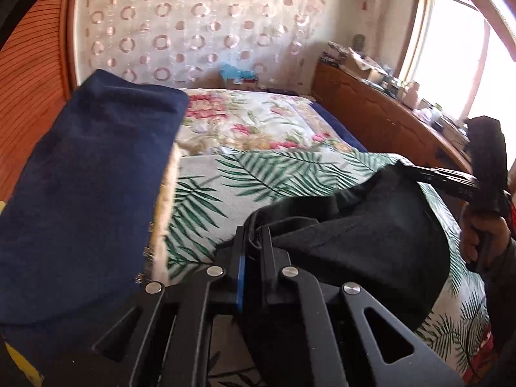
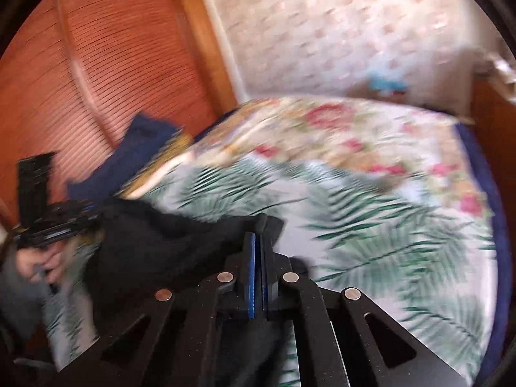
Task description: Fold small clothes
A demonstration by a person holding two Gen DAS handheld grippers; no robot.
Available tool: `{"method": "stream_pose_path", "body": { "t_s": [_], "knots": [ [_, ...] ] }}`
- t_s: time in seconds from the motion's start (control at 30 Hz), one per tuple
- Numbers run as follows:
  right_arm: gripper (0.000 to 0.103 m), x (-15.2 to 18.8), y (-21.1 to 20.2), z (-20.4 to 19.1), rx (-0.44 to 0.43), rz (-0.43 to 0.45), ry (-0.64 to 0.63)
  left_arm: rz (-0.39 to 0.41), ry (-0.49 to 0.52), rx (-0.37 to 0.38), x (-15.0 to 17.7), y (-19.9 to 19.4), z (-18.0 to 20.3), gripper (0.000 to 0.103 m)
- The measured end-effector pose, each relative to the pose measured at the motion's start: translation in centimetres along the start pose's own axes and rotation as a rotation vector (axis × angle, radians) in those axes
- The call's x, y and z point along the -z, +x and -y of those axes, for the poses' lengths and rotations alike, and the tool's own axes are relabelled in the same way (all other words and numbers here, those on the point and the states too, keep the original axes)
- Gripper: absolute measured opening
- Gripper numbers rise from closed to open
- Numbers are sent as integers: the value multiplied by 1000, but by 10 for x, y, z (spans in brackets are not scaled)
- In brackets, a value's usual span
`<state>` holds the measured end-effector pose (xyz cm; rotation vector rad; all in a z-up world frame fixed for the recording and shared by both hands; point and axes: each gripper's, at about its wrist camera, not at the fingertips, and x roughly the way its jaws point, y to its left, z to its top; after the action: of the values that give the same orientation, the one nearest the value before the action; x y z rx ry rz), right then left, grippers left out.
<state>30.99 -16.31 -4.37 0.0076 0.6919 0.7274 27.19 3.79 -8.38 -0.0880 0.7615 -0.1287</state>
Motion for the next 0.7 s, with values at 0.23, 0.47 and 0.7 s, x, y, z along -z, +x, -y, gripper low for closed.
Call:
{"method": "stream_pose_path", "body": {
  "t_s": [0.23, 0.47, 0.7],
  "knots": [
    [2, 3, 2, -2, 137, -12, -13, 18, 38, 10, -4, -9, 13, 38],
    [2, -2, -9, -14, 165, 4, -22, 45, 50, 49, -1, -27, 19, 76],
    [58, 11, -17, -26, 112, -25, -43, -46, 14, 28, 12, 2, 11, 76]
  ]
}}
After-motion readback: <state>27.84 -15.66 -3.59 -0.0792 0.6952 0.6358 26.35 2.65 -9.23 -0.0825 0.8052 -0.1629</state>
